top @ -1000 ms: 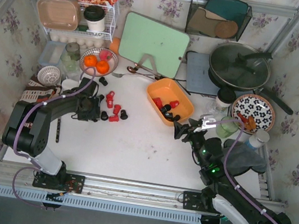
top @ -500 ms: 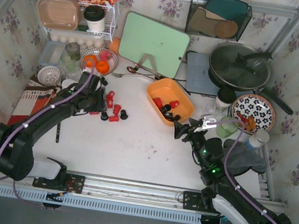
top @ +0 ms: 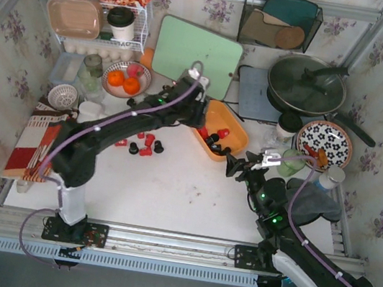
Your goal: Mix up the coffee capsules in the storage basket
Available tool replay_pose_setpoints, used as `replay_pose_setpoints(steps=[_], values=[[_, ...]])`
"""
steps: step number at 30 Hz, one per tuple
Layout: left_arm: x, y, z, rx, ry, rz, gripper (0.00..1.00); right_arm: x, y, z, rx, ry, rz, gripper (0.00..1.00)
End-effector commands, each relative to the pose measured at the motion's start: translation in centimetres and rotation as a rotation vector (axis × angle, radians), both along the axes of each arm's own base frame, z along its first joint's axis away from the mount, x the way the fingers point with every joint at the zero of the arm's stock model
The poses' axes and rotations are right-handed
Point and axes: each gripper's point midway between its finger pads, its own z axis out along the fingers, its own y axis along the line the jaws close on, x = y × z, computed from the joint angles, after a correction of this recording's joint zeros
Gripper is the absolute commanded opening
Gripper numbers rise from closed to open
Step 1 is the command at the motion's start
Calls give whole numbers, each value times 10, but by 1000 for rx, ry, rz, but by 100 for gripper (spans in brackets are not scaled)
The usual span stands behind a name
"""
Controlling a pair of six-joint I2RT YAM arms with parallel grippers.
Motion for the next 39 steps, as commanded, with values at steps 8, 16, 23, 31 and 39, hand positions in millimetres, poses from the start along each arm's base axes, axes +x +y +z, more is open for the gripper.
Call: replay_pose_setpoints(steps=[8, 16, 23, 31, 39], values=[[35, -89, -52, -73, 23, -109, 54, 2, -2, 0, 6, -5, -21, 76], [30, -81, -24, -124, -44, -85, 72, 3, -2, -2, 2, 1, -17, 76], [5, -19, -2, -55, -88, 57, 69, 2, -2, -1, 2, -2, -20, 76], [-42, 69, -43, 180, -1, 173, 68, 2, -2, 0, 2, -5, -15, 76], [-74, 137, -65, 253, 72, 304, 68, 3, 2, -3, -8, 8, 1, 76]])
